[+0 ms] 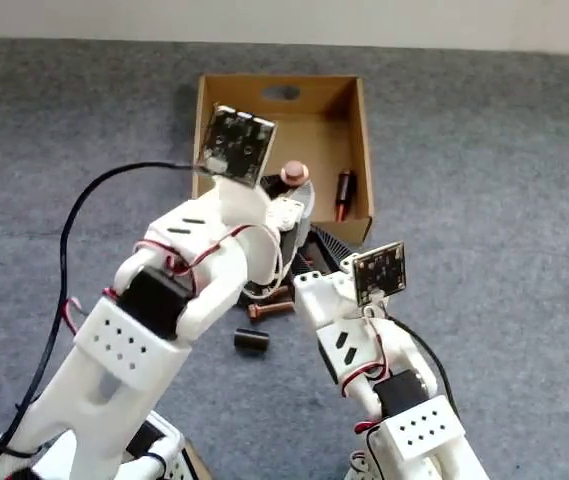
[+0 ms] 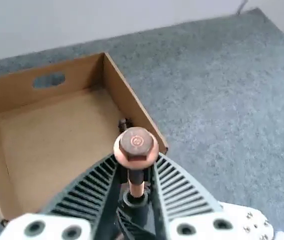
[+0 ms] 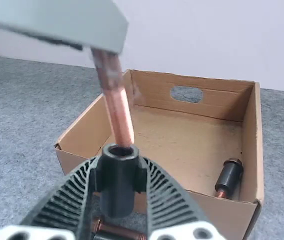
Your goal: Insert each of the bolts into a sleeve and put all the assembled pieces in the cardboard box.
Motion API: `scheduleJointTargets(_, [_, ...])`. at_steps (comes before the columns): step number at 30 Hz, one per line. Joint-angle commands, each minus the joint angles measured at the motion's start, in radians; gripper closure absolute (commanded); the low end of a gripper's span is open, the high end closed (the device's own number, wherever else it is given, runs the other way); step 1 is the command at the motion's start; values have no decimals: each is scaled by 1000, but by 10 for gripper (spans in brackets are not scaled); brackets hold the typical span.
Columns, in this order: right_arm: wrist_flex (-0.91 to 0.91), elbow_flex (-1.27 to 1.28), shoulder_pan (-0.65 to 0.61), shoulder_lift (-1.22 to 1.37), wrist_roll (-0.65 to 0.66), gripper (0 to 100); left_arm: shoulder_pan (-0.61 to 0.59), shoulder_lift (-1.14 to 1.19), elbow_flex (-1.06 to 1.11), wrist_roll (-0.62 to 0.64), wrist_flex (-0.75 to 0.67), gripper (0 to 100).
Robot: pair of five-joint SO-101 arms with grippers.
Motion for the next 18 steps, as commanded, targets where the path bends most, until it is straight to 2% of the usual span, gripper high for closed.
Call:
scheduleJointTargets(1, [-30,-47,16,-19,-11,993,25,8,-77,-12,23,993])
scheduleJointTargets(18, [-30,-48,16,-19,-11,993,16,47,-87,-14,55,993])
